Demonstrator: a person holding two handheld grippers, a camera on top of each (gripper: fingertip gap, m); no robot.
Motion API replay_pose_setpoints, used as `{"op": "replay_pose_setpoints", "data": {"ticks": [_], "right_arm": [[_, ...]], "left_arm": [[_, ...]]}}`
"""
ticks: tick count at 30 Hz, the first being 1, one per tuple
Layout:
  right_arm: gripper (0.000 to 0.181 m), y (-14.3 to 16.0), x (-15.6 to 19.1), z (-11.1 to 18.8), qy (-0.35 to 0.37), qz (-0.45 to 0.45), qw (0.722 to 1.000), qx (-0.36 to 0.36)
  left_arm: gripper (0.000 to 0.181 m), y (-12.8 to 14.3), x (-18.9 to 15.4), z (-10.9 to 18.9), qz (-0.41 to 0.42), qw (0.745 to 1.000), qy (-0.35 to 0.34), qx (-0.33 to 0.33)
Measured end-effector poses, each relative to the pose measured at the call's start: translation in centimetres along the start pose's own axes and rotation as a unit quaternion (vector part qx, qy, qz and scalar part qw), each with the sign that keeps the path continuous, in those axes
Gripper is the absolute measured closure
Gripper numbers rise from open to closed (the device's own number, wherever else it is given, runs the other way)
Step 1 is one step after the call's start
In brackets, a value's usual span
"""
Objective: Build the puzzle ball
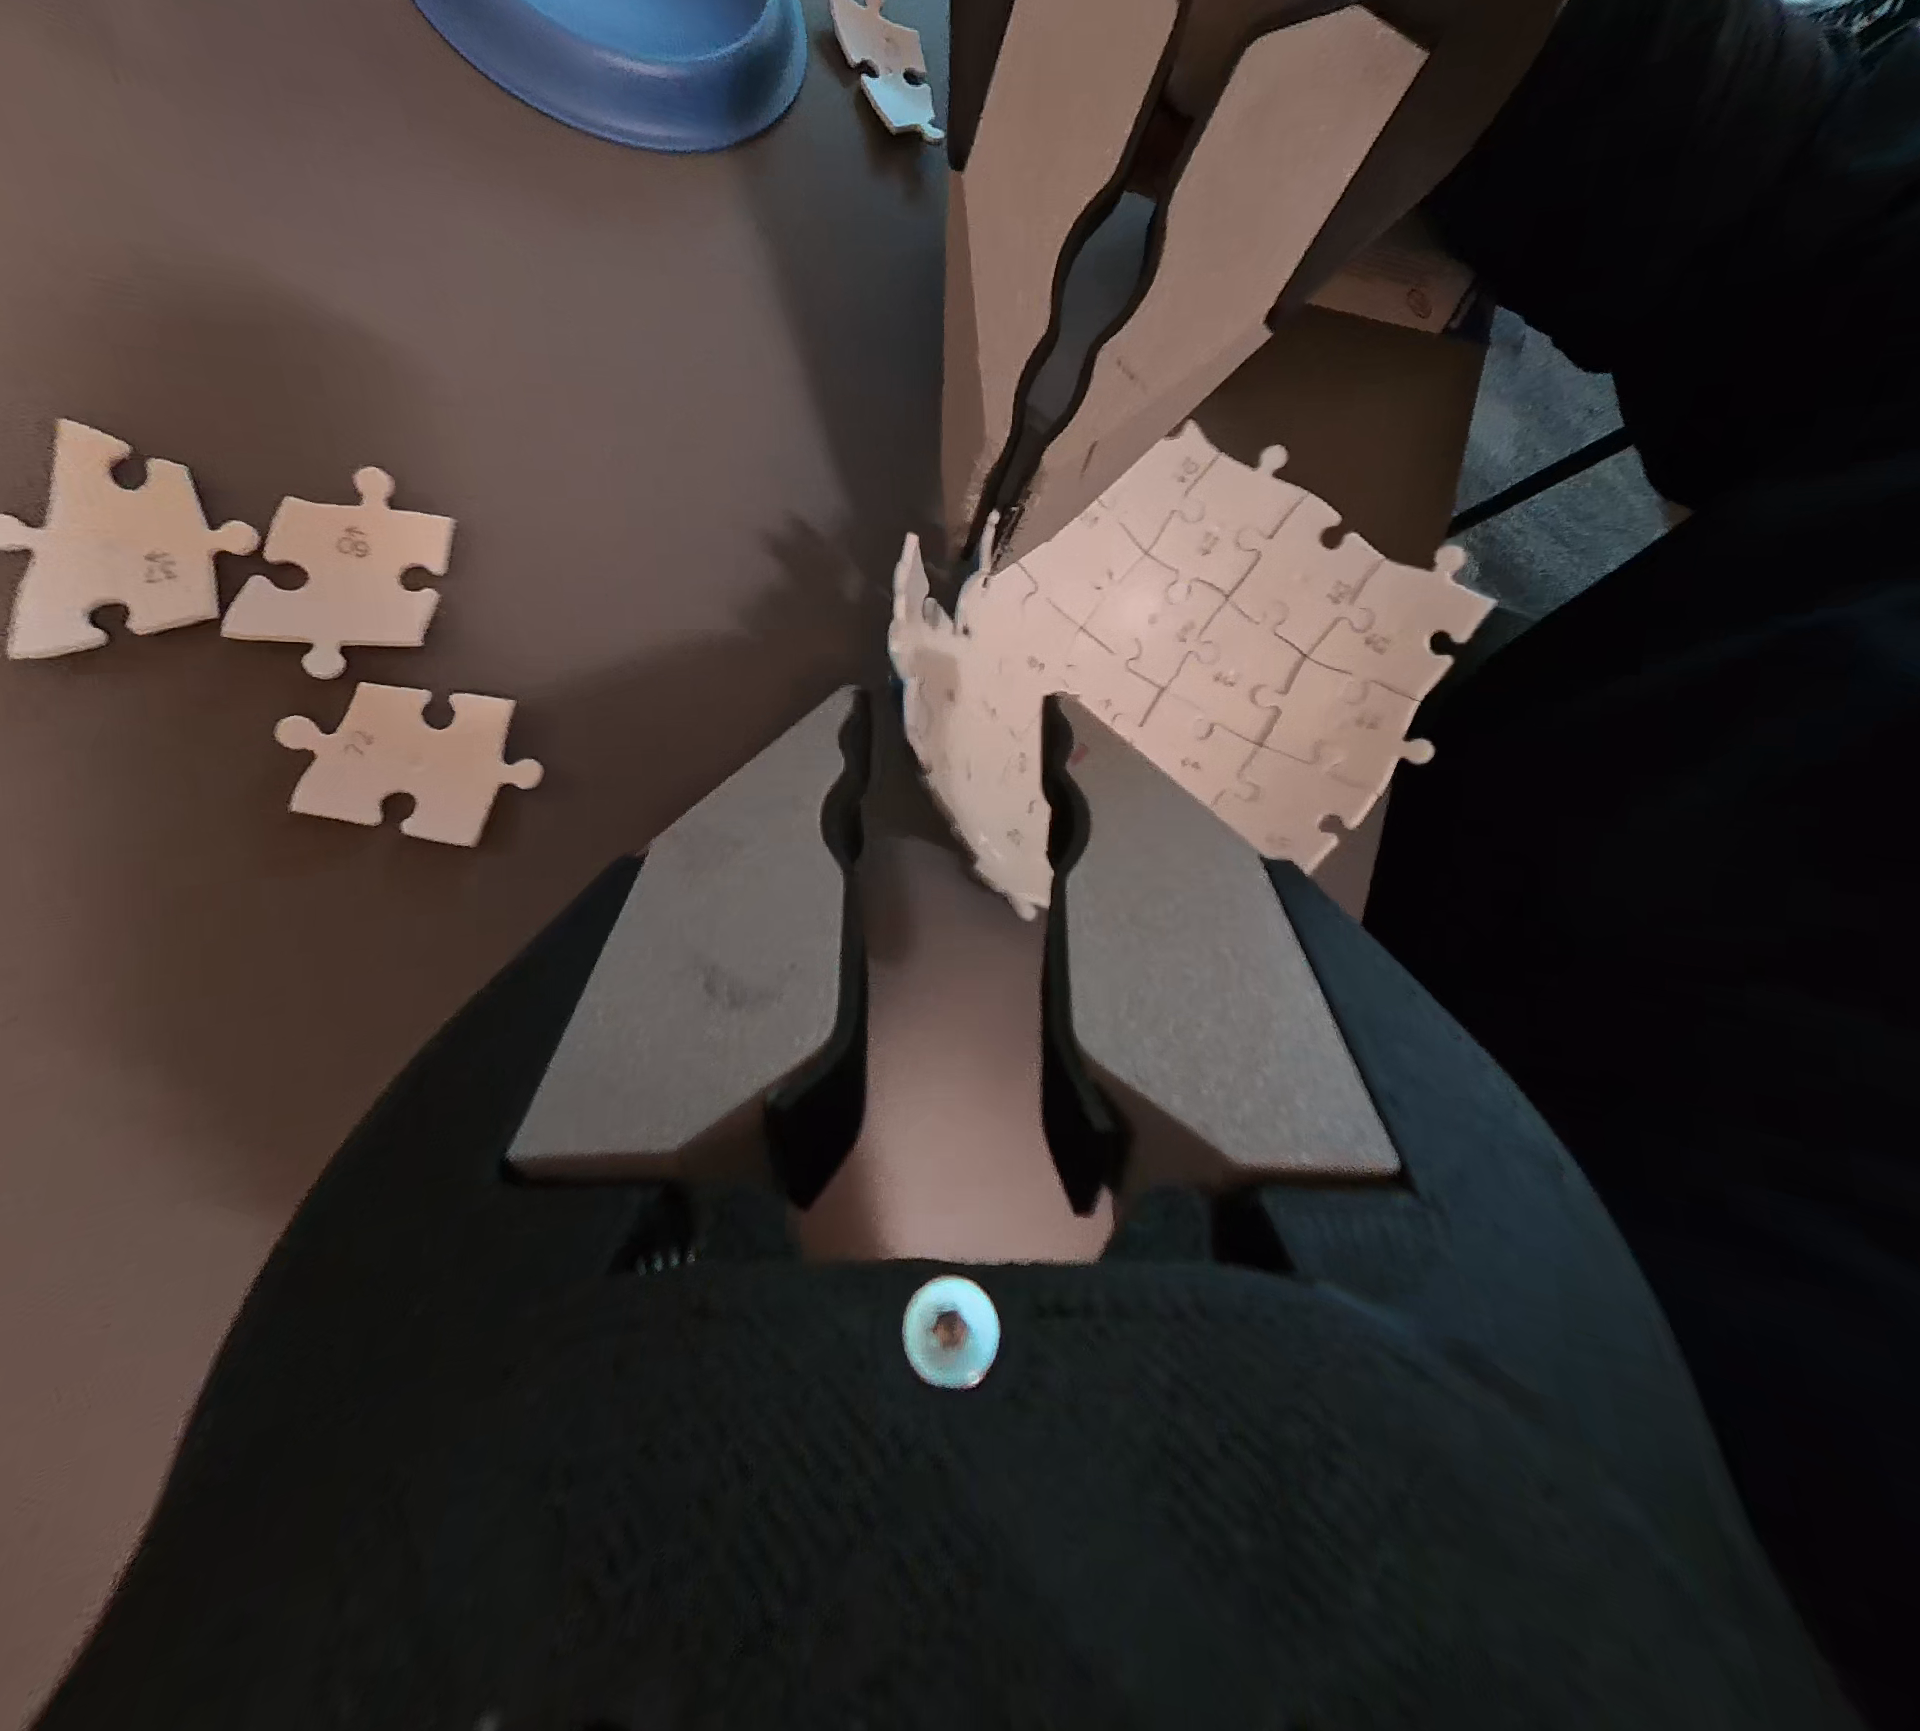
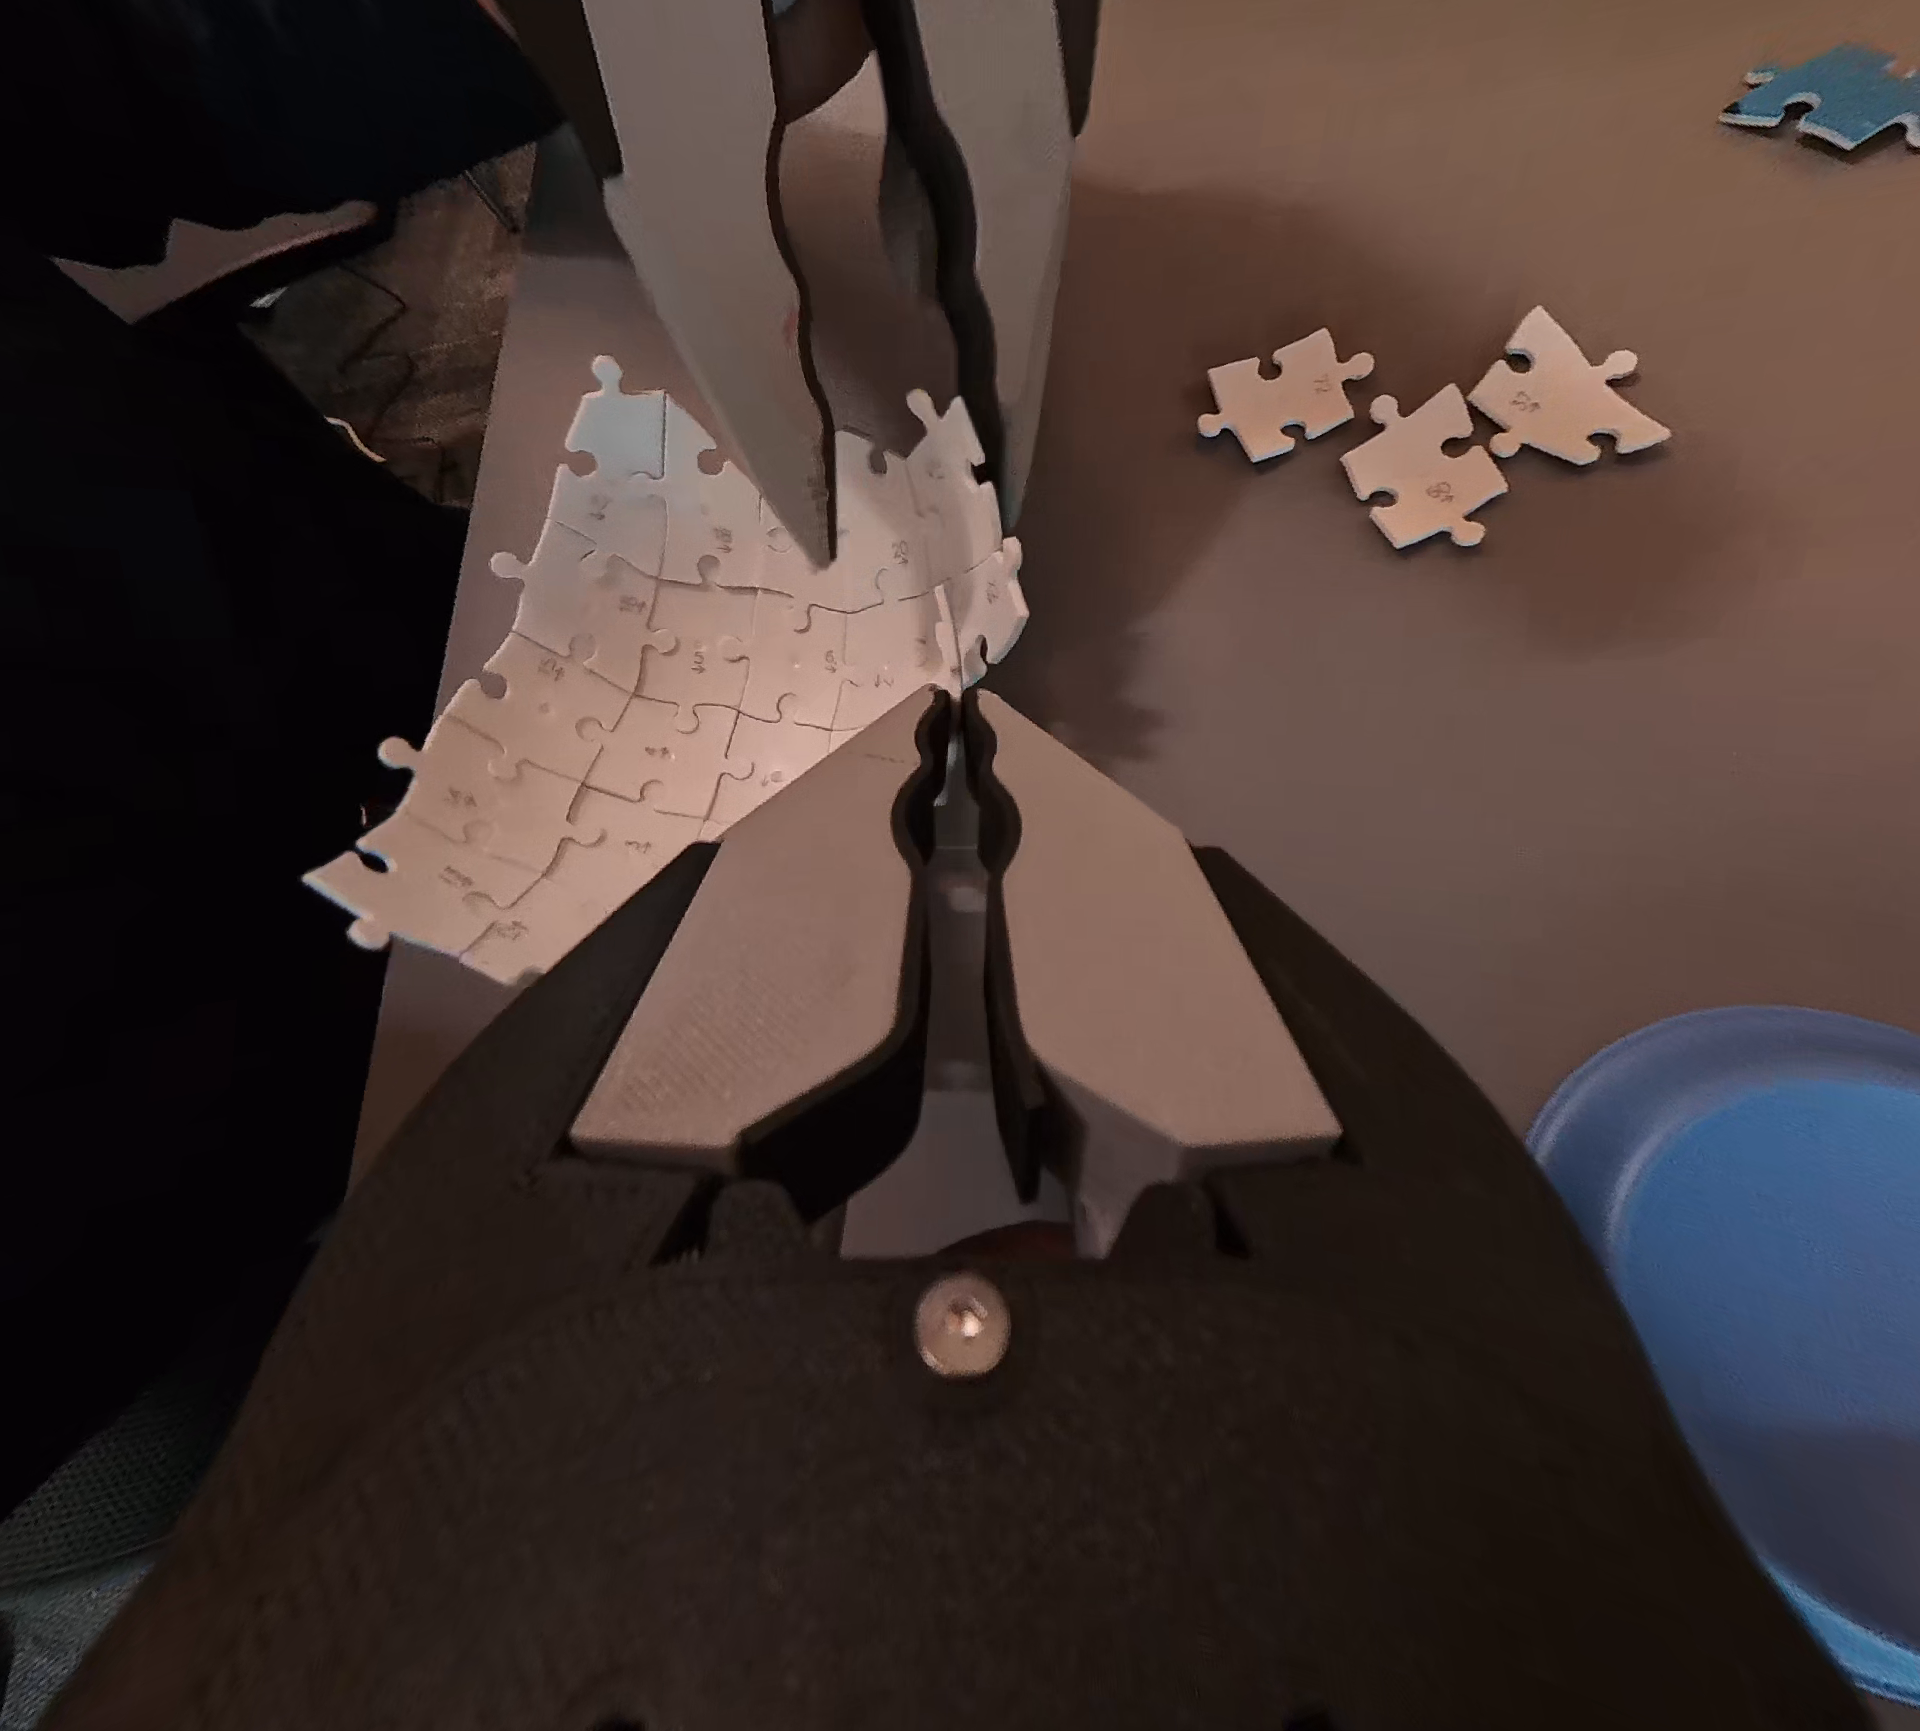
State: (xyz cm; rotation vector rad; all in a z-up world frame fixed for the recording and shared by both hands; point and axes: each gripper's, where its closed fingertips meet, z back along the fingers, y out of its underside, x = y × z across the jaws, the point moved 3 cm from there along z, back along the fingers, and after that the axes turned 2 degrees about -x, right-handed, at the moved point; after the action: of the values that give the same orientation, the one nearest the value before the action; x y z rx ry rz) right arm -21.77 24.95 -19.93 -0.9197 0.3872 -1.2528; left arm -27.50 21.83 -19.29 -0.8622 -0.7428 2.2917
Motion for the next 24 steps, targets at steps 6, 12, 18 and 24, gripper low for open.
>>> {"op": "replay_pose_setpoints", "data": {"ticks": [6, 12, 18, 24], "right_arm": [[0.181, 0.0, 0.0, 0.1, 0.0, 0.0, 1.0, -0.001], [0.181, 0.2, 0.0, 0.2, -0.001, -0.004, 1.0, -0.001], [0.181, 0.3, 0.0, 0.5, -0.011, -0.019, 1.0, -0.011], [0.181, 0.3, 0.1, 0.4, -0.013, -0.019, 1.0, -0.013]], "left_arm": [[0.134, -1.3, 1.3, 0.4, -0.021, 0.998, 0.01, 0.055], [0.136, -1.4, 0.4, -2.0, -0.033, 0.989, 0.065, 0.126], [0.172, -1.6, 0.0, -2.3, -0.047, 0.989, 0.062, 0.125], [0.174, -1.1, -0.2, -2.1, -0.03, 0.992, 0.053, 0.111]]}}
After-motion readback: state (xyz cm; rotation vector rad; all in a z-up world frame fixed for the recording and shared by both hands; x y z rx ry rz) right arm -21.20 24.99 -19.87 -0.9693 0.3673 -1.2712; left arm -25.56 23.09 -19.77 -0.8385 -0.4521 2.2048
